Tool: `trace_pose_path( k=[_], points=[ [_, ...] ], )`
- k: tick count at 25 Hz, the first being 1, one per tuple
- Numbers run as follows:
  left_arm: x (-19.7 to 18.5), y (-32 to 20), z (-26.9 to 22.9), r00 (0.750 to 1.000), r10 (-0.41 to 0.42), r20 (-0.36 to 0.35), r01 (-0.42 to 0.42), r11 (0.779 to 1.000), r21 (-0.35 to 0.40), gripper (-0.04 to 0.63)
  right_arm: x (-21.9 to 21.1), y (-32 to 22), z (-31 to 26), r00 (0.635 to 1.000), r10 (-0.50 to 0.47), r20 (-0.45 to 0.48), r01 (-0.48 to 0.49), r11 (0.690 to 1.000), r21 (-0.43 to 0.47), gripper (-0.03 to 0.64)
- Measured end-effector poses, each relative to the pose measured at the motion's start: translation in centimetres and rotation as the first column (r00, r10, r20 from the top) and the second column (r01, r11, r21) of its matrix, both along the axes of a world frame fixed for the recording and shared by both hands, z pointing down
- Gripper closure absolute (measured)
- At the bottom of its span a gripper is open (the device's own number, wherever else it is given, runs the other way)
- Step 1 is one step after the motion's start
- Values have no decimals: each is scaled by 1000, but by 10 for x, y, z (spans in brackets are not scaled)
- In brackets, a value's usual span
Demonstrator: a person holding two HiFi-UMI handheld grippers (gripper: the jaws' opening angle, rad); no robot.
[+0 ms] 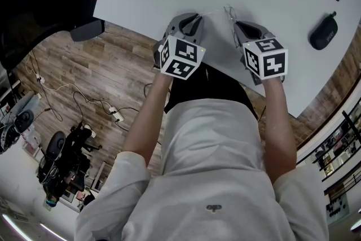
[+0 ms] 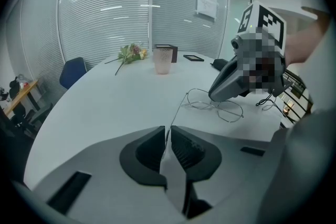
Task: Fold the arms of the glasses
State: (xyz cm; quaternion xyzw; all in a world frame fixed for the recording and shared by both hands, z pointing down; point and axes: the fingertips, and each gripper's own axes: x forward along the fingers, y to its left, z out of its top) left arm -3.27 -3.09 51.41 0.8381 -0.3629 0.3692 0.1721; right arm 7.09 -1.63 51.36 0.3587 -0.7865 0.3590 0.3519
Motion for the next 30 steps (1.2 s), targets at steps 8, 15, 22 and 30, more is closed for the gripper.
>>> trace_pose_path(
  k=[8,15,22,30],
  points=[
    [10,7,-3,1000,7,-19,-7,1000,-3,552,1,-1,0,999,34,9,-34,999,-4,598],
    [21,14,-4,998,25,-58,-26,1000,-14,558,2,-3,2,998,56,18,-56,998,-10,598],
    [40,25,-5,995,62,-76,-64,998,-25,558,1,-3,1,998,65,23,-65,998,-13,598],
    [47,26,-4,993,72,-89,-75,997,-34,558,0,-6,2,997,69,25,-69,998,-13,598]
  ],
)
